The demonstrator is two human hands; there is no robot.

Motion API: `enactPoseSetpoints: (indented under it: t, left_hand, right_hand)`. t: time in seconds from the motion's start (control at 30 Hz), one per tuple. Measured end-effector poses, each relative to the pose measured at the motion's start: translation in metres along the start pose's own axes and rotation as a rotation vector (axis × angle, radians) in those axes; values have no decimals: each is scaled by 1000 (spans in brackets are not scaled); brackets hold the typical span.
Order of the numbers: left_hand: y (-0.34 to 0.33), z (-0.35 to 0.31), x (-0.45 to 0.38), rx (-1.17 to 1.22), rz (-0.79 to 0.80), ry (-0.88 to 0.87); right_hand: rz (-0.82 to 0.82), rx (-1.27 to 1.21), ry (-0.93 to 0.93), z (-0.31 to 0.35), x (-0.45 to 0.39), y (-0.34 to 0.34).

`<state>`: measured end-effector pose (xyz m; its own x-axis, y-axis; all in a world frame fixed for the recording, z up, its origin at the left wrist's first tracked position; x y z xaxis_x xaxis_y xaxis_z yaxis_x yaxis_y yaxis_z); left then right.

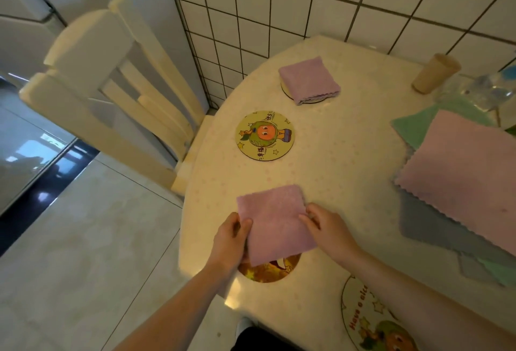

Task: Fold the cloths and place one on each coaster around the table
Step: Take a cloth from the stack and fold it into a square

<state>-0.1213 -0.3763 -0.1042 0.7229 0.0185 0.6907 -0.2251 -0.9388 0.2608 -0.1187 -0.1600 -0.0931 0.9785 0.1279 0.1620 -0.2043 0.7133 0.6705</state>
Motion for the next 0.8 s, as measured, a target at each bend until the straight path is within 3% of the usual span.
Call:
enactPoseSetpoints:
  t: [0.23, 0.37, 0.57, 0.7, 0.8]
  left_hand:
    - [16, 1, -15, -185, -284, 118]
    - [21, 0, -1, -297, -378, 91]
    - [3, 2, 2, -322, -308, 193]
    - [-3, 14, -8, -147, -196, 371]
    - [-5, 1, -8, -69, -117, 344]
  right_hand:
    - [25, 90, -187, -22, -13, -5]
    - [-3, 123, -190, -21, -14, 4]
    - [62, 226, -162, -15, -23, 0]
    - [122, 231, -161, -15, -26, 0]
    - [183, 197, -171, -12, -32, 5]
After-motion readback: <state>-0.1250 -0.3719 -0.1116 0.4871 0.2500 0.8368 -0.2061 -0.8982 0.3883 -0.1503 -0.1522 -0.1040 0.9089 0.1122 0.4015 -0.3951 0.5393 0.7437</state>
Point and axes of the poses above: each hand's wrist, its own x-axis away from the middle knuckle, its own y-axis out of the back of the hand, z = x × y, the point moved 9 cm from there along -x, towards the middle knuckle, and after that the axes turned 13 degrees about y, right-handed, at the moved point
